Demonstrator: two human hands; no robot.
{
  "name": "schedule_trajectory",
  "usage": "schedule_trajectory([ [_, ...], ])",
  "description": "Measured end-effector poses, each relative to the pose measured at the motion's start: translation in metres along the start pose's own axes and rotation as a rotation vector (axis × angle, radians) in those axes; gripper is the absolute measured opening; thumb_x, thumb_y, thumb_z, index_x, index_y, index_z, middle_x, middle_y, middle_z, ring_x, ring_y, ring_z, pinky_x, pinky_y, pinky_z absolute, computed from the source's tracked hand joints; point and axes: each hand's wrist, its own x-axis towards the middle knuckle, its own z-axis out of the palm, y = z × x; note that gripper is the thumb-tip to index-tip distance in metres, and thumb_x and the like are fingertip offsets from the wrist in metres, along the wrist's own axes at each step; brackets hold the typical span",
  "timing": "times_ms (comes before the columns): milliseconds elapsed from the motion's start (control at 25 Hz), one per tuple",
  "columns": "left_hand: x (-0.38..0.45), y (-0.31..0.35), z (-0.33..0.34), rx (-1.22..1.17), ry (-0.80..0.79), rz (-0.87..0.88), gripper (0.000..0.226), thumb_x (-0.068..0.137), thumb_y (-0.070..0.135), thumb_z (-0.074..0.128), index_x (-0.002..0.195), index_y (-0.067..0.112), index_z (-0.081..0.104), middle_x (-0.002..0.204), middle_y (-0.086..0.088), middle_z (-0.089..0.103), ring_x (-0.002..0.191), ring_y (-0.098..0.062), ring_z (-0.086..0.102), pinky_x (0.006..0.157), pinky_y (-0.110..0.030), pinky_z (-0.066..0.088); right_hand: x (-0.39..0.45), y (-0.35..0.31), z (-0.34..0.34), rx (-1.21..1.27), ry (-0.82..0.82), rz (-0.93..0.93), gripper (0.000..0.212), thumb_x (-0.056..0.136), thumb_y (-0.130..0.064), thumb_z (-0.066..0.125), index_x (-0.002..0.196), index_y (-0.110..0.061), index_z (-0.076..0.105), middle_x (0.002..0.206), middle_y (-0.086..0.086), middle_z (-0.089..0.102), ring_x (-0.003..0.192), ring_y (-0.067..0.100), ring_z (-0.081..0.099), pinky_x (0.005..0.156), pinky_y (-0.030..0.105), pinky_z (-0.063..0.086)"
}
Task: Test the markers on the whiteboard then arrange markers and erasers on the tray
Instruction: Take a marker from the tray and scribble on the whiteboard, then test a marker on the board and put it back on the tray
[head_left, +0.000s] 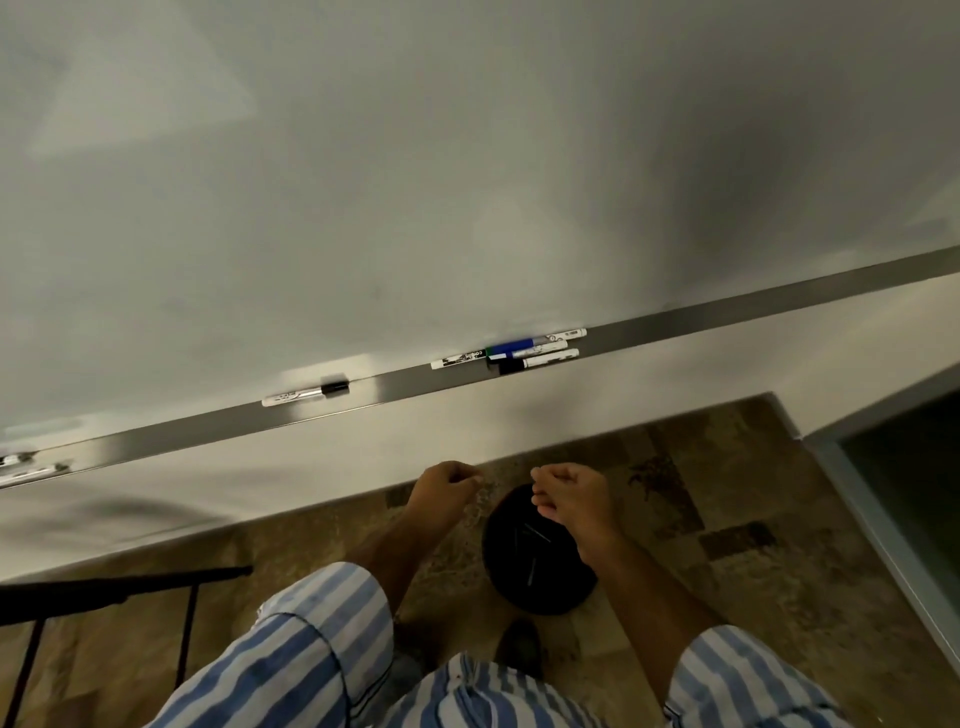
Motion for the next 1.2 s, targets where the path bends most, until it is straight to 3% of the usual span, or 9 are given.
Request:
schedule_trajectory([
  [160,0.012,0.013,-0.008,-0.051,0.015,0.052,0.019,0.101,0.021,0.068,0.117,0.018,0.077,0.109,0.002,0.077,0.101,-0.018,0.073,0.091,-0.037,0.063,-0.001,-0.037,0.022,0.035,-0.013,-0.077,0.017,0.096,-0.023,0.078,0.104,-0.009,0.075,0.093,0.013,0.08,0.087,0.026,0.078,0.082,0.039,0.067],
  [280,0.027,0.03,-0.02,-0.11,0.004,0.091,0.018,0.101,0.023,0.069,0.116,0.021,0.077,0.111,0.003,0.078,0.102,-0.017,0.074,0.086,-0.036,0.062,0.002,-0.068,0.04,-0.005,0.025,-0.147,0.015,0.098,-0.026,0.075,0.108,-0.015,0.073,0.099,0.009,0.079,0.091,0.024,0.078,0.086,0.041,0.067],
  [400,0.048,0.049,-0.03,-0.143,-0.042,0.104,0.018,0.102,0.022,0.067,0.119,0.022,0.075,0.116,0.003,0.075,0.108,-0.016,0.071,0.091,-0.038,0.062,0.007,-0.09,0.053,-0.114,0.085,-0.183,0.017,0.1,-0.029,0.072,0.114,-0.02,0.071,0.109,0.002,0.076,0.094,0.018,0.075,0.086,0.037,0.067],
  [520,0.07,0.068,-0.034,-0.181,-0.093,0.117,0.024,0.103,0.018,0.066,0.127,0.018,0.071,0.123,0.002,0.072,0.113,-0.016,0.067,0.087,-0.032,0.057,0.019,-0.111,0.055,-0.249,0.146,-0.195,0.031,0.099,-0.034,0.073,0.128,-0.026,0.066,0.124,-0.003,0.069,0.106,0.017,0.07,0.088,0.036,0.065],
  [800,0.106,0.083,-0.023,-0.264,-0.118,0.078,0.029,0.102,0.016,0.068,0.131,0.017,0.065,0.133,-0.005,0.066,0.119,-0.023,0.065,0.089,-0.033,0.056,0.045,-0.132,0.044,-0.399,0.225,-0.199,0.065,0.095,-0.04,0.077,0.152,-0.025,0.049,0.159,0.002,0.047,0.141,0.027,0.051,0.113,0.048,0.052],
  [960,0.113,0.101,-0.013,-0.285,-0.15,-0.026,0.038,0.102,0.015,0.068,0.139,0.012,0.059,0.124,-0.009,0.065,0.112,-0.024,0.062,0.089,-0.04,0.053,0.067,-0.147,0.026,-0.539,0.169,-0.223,0.079,0.095,-0.033,0.078,0.16,-0.022,0.035,0.168,0.005,0.029,0.148,0.03,0.045,0.116,0.045,0.049],
  [1120,0.114,0.112,-0.006,-0.228,-0.141,-0.09,0.021,0.102,0.017,0.067,0.123,0.019,0.064,0.118,-0.011,0.067,0.111,-0.026,0.065,0.095,-0.046,0.059,0.081,-0.156,0.013,-0.621,0.027,-0.172,0.084,0.096,-0.03,0.078,0.164,-0.018,0.028,0.172,0.007,0.023,0.154,0.031,0.037,0.12,0.042,0.04],
  [1200,0.117,0.115,0.004,-0.261,-0.118,-0.107,0.017,0.102,0.013,0.065,0.117,0.021,0.064,0.111,-0.009,0.067,0.105,-0.024,0.065,0.091,-0.043,0.058,0.088,-0.157,0.005,-0.693,-0.025,-0.165,0.084,0.097,-0.03,0.076,0.164,-0.017,0.028,0.172,0.007,0.023,0.154,0.031,0.037,0.121,0.041,0.039],
])
